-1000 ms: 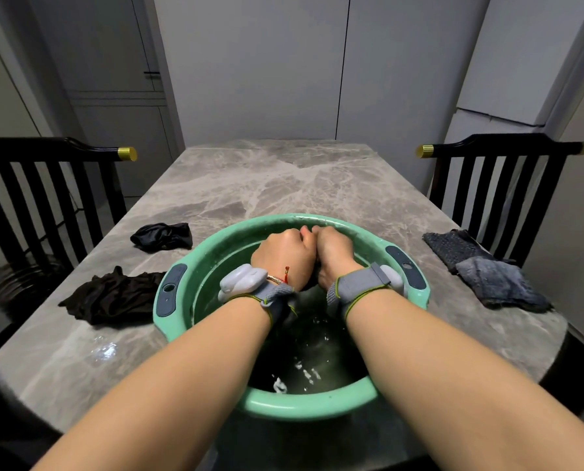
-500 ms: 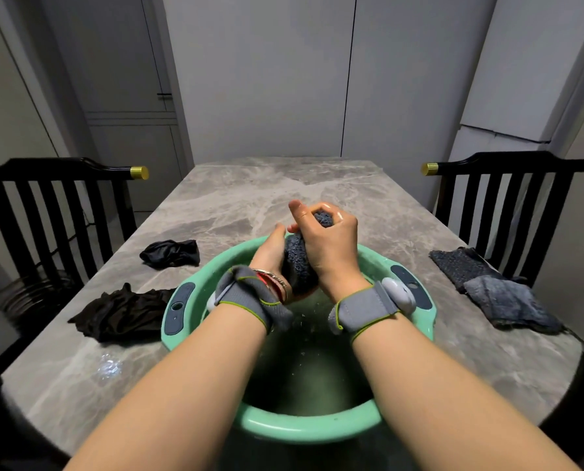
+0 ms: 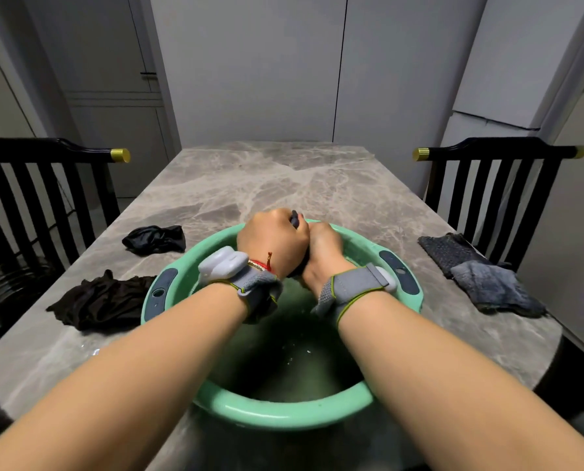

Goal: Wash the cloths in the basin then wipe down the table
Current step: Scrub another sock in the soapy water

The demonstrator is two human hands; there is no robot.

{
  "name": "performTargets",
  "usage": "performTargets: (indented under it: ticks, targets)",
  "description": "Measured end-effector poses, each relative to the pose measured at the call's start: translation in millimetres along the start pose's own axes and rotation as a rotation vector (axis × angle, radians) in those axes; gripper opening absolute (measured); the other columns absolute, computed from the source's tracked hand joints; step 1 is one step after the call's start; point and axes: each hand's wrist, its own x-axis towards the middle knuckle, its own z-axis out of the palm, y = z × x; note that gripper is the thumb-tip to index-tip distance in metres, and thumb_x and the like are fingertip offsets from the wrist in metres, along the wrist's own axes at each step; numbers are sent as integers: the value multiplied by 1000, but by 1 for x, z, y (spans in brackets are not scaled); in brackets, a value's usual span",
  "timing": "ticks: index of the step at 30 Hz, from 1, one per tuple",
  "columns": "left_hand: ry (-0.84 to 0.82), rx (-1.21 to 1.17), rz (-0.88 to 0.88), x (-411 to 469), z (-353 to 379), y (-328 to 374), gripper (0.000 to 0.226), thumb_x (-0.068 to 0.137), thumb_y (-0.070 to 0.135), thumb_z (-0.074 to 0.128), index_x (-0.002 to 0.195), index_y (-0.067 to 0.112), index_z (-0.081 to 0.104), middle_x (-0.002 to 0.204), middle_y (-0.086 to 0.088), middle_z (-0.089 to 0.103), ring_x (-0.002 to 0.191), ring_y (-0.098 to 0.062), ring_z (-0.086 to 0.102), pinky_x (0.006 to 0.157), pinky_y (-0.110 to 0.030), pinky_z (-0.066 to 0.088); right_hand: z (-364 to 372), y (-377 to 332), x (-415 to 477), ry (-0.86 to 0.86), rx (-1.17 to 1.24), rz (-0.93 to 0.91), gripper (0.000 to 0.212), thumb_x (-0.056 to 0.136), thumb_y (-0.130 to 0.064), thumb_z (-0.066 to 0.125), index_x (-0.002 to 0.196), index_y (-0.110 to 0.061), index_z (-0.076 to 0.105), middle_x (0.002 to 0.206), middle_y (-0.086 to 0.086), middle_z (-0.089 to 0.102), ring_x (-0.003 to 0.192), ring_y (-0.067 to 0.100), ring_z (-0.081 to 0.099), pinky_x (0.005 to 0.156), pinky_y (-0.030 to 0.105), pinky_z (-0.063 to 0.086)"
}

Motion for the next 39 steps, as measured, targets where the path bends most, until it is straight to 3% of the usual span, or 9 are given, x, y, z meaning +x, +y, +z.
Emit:
performTargets:
  ticks: [11,15,19,23,26,30,33,35,39]
  targets:
    - [-123,152,77,2,3,-11,38,95,33,42,88,4,65,98,-21,67,93,-37,61,66,-30,35,-4,7,2,-4,-49,59,28,92,-8,40,65,-12,44,64,8,45,57,22,46,52,22,35]
    - [-288,-86,-133,13,-1,-6,47,93,46,45,81,3,58,94,-24,63,90,-36,59,70,-31,41,-2,-7,-3,51,-70,-80,15,81,-8,55,67,-7,50,65,11,52,60,24,52,61,31,46]
    - [-705,-501,-427,35,-21,-18,36,93,46,49,74,16,52,77,-9,56,55,-21,57,46,-25,52,-2,-32,-10,-46,-143,-124,10,60,-17,57,63,-9,52,69,11,53,69,27,53,71,36,47]
    - [-501,-373,-374,62,-47,-37,37,93,39,53,95,3,62,94,-18,65,73,-25,66,72,-37,59,-5,-64,-24,-232,-396,-176,46,76,-1,40,32,-14,42,43,5,36,50,21,30,52,24,30]
    - [-253,-272,-255,73,-68,-34,35,93,35,53,85,2,62,94,-13,56,87,-19,54,70,-26,46,-2,-80,-29,-320,-549,-291,34,81,10,44,59,-16,46,59,8,39,56,20,37,55,27,37]
    - [-34,-594,-274,89,-97,-21,34,89,33,60,66,9,54,80,-9,57,86,-22,62,86,-43,55,0,-92,-39,-302,-819,-408,16,78,2,59,86,-12,58,77,12,53,70,22,52,62,28,44]
    - [-77,-889,-277,96,-113,-2,29,91,23,61,64,13,53,61,-4,58,52,-16,63,56,-32,57,-3,-97,-52,-332,-995,-440,17,80,-2,60,69,-14,52,70,8,50,62,18,45,50,19,33]
    - [-183,-1202,-320,94,-125,17,22,91,23,60,73,13,54,67,-5,59,57,-16,63,54,-31,57,-2,-99,-59,-370,-979,-453,20,83,-8,60,67,-15,50,67,5,49,59,15,44,43,16,33]
    - [-385,-1351,-260,85,-129,35,35,94,42,48,115,14,50,103,-14,52,104,-30,57,88,-47,49,11,-100,-61,-388,-679,-378,19,87,-41,56,90,-24,62,109,5,64,104,23,55,91,37,41]
